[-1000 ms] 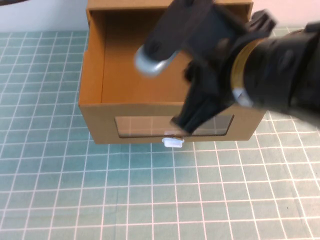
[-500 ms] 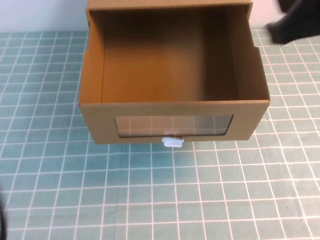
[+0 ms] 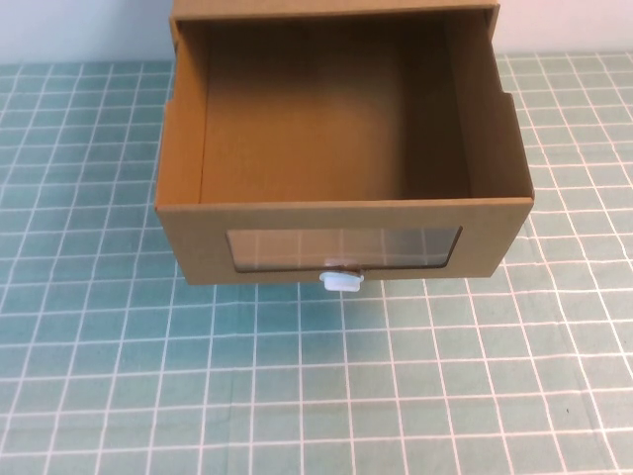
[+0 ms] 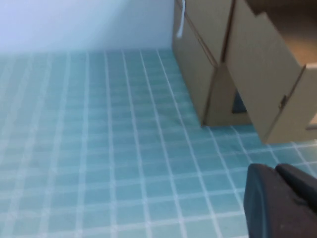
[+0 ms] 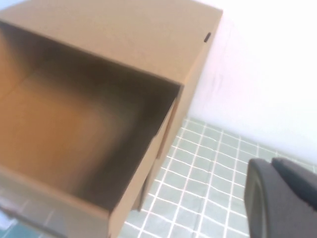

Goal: Open the shoe box
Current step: 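Pull the top drawer of the cardboard box fully open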

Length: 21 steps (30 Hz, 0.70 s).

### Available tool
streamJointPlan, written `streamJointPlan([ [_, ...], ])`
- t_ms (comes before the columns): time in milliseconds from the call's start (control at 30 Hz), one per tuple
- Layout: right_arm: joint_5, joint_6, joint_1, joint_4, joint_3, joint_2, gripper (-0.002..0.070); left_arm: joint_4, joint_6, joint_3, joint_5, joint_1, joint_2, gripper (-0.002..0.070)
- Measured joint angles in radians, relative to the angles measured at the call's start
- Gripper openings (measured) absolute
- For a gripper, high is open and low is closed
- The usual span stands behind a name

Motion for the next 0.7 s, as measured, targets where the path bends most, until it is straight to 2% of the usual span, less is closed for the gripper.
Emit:
streamJointPlan([
  [100, -0.044, 0.000, 0.000, 0.006, 0.137, -0.124, -0.0013, -0.027, -0.055, 0.047, -0.026, 0.000, 0.000, -0.0005],
  [300, -0.054, 0.000, 0.000, 0.033, 0.331, -0.272, -0.0013, -0.059, -0.069, 0.118, -0.170, 0.000, 0.000, -0.0005],
  [500, -0.056, 0.001, 0.000, 0.035, 0.376, -0.299, -0.0013, -0.059, -0.071, 0.130, -0.261, 0.000, 0.000, -0.0005],
  [700, -0.056, 0.000, 0.000, 0.035, 0.393, -0.299, -0.0013, -0.059, -0.073, 0.130, -0.272, 0.000, 0.000, -0.0005],
])
